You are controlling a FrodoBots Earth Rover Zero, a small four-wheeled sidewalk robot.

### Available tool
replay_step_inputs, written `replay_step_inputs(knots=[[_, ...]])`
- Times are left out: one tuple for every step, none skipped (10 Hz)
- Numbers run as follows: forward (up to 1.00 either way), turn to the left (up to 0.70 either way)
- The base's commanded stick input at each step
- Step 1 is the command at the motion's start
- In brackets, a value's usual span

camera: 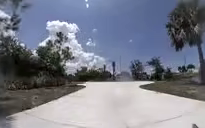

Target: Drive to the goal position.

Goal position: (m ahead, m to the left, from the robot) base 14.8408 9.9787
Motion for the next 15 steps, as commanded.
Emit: replay_step_inputs(knots=[[0.85,0.0],[0.85,0.0],[0.85,0.0],[0.85,0.0],[0.85,0.0],[0.85,0.0],[0.85,0.0],[0.85,0.0],[0.85,0.0],[0.85,0.0],[0.85,0.0],[0.85,0.0],[0.85,0.0],[0.85,0.0],[0.85,0.0]])
